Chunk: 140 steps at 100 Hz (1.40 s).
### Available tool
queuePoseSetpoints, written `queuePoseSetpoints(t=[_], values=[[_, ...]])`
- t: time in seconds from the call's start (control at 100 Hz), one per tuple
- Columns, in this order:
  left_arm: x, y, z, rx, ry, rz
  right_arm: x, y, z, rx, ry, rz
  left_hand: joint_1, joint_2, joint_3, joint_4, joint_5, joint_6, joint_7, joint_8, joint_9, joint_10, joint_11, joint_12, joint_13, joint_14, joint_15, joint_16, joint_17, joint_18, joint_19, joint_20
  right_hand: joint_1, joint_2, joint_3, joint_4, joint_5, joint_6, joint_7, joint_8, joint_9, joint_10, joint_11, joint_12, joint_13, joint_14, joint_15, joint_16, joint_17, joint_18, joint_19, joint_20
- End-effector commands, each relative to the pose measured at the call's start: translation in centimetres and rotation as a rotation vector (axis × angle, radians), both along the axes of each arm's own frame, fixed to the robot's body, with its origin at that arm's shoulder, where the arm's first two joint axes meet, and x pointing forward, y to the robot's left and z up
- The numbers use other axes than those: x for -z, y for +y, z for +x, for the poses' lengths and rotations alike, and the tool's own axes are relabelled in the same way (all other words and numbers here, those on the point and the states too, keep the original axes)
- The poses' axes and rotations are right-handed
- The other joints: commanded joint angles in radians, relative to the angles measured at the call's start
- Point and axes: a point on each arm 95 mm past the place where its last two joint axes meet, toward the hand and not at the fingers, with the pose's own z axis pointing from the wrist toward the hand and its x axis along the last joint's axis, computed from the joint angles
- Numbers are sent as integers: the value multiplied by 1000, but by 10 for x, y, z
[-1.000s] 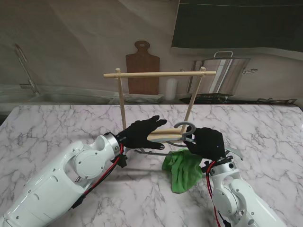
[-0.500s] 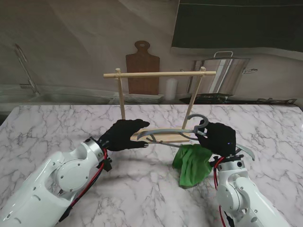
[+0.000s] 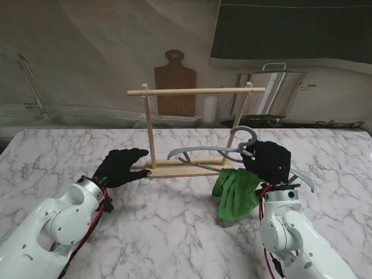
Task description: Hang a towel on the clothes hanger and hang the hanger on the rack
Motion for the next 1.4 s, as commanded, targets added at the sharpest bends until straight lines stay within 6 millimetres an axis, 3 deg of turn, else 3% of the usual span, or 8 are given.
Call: queuePoseSetpoints(t=[0.0,0.1,0.21,0.3,0.88,1.39], values=[[15,9,-1,-24,34,9,-12,8,4,-6,-25,17,32,46,-10,-14,32,-16,11,18,28,-16,4,12,16,-19,-2,15,17,30,-39,21,-19,-24,47,31,60,56,-2,-18,88,72,137,13,-4,-31,83,25,30,50,72,-18],[21,17,0,-51,45,5,-18,15,6,-3,-29,21,34,54,-13,-14,59,-25,23,36,63,-25,8,26,45,-21,4,26,24,49,-15,60,-26,-26,60,51,106,91,-5,-9,88,94,148,12,-5,-8,80,19,19,71,61,-26],[27,23,2,-78,53,19,-25,21,7,15,-45,12,36,57,-13,-14,69,-23,26,41,77,-25,13,31,56,-20,7,31,27,55,-12,71,-49,-31,80,94,171,112,-19,34,88,107,171,9,-6,8,84,14,9,83,51,-37],[30,24,3,-83,67,9,-30,27,11,31,-48,24,41,60,-12,-14,73,-20,26,45,80,-23,13,34,57,-18,6,33,26,54,-12,77,-43,-66,110,106,195,131,-23,49,88,116,176,4,-7,18,82,11,-15,91,33,-46],[33,26,4,-93,66,-26,-54,50,51,100,-29,-28,43,65,-14,-14,77,-20,22,54,83,-24,11,41,54,-19,2,39,20,49,-29,89,-40,-73,132,110,201,149,-28,52,88,121,182,-6,-7,24,80,6,-33,95,20,-52],[33,29,3,-104,78,-28,-66,48,97,178,1,-31,44,70,-14,-15,82,-19,22,57,88,-17,12,41,55,-14,2,40,21,46,-38,95,-32,-44,102,107,182,146,-38,68,88,114,177,-12,-7,18,76,2,-35,93,21,-56]])
